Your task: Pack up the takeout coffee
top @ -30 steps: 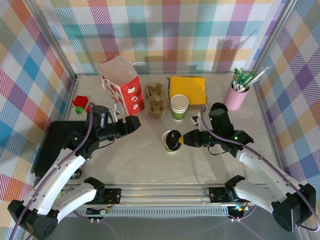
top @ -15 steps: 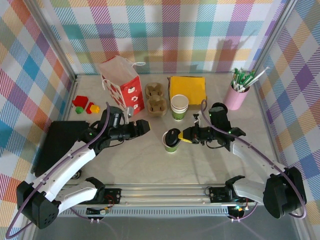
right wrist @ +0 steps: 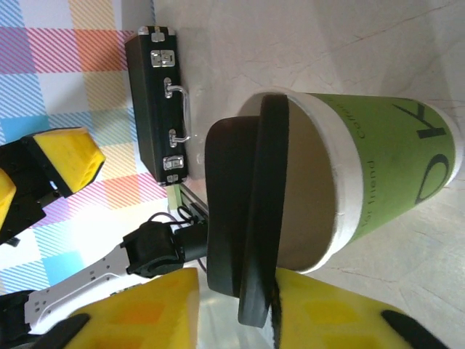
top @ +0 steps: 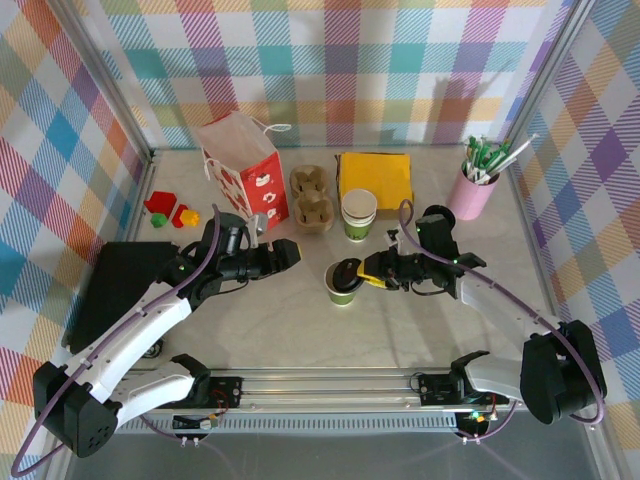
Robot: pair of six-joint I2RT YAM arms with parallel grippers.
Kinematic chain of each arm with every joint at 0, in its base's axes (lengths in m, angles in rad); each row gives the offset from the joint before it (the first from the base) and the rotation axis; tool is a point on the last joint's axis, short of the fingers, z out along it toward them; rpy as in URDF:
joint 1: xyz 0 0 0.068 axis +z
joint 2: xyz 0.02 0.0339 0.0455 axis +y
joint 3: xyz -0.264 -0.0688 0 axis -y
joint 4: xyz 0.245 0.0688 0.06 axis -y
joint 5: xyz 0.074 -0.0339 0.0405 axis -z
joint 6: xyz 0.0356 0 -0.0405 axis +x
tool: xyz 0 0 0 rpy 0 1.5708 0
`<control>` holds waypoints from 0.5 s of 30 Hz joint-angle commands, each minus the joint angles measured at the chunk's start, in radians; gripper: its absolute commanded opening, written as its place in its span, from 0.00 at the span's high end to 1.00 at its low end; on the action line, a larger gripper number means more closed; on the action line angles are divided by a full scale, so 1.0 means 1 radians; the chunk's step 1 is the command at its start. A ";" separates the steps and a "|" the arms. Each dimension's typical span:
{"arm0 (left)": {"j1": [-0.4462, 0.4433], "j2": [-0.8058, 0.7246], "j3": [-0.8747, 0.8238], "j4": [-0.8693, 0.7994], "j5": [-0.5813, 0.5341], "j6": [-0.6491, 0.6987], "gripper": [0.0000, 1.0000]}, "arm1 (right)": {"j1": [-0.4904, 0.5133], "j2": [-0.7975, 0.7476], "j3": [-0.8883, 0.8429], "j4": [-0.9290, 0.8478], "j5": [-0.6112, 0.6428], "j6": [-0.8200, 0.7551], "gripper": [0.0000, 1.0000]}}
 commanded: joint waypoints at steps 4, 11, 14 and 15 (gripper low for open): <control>-0.005 -0.031 -0.003 -0.001 -0.014 0.022 0.29 | -0.006 0.015 0.010 -0.070 0.059 -0.046 0.60; -0.005 -0.021 -0.011 -0.005 -0.016 0.022 0.28 | 0.002 0.027 0.029 -0.084 0.072 -0.056 0.56; -0.005 -0.024 -0.013 -0.012 -0.022 0.022 0.28 | 0.009 0.038 0.037 -0.089 0.081 -0.059 0.55; -0.005 -0.027 -0.014 -0.013 -0.023 0.022 0.28 | 0.013 0.043 0.042 -0.092 0.085 -0.062 0.54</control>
